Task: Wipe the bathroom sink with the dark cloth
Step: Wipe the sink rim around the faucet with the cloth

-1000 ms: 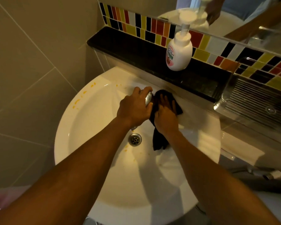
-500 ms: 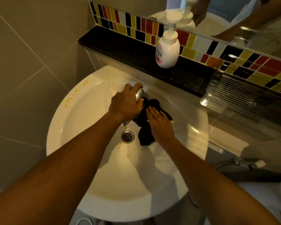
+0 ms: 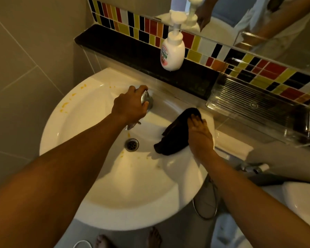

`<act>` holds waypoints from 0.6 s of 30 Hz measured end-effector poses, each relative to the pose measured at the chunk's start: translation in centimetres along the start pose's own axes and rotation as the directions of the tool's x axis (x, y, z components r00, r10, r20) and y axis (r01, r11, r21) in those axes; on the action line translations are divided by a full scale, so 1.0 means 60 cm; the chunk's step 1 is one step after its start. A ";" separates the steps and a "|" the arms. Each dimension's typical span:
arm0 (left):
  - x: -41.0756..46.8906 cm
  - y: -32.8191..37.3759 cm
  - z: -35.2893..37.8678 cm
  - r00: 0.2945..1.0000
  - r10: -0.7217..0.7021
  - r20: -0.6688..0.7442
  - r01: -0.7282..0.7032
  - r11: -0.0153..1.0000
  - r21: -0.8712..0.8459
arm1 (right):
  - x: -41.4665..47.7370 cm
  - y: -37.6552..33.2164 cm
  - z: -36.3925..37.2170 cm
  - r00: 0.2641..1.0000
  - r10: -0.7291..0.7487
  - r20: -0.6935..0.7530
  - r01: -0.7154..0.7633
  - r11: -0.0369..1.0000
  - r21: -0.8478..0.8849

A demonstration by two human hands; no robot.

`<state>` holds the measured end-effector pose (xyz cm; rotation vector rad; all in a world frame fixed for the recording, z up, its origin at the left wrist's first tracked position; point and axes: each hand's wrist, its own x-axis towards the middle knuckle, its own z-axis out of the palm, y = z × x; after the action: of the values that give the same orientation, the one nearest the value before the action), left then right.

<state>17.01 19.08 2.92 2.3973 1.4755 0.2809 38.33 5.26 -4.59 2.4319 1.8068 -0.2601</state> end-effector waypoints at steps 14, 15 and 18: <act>-0.016 0.013 -0.014 0.997 -0.042 0.058 0.031 0.981 0.189 | -0.135 -0.006 0.002 0.952 0.279 0.128 -0.305 0.913 0.272; -0.015 0.015 -0.016 0.996 -0.045 0.072 0.029 0.979 0.201 | -0.143 -0.008 0.003 0.947 0.289 0.143 -0.319 0.902 0.290; -0.013 0.021 -0.029 0.987 -0.064 0.150 0.027 0.970 0.240 | -0.167 -0.013 0.005 0.931 0.317 0.182 -0.361 0.877 0.316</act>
<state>17.12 18.13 4.98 2.4959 1.5652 -0.0994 34.75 -3.99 -2.87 2.8342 1.3385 -0.7323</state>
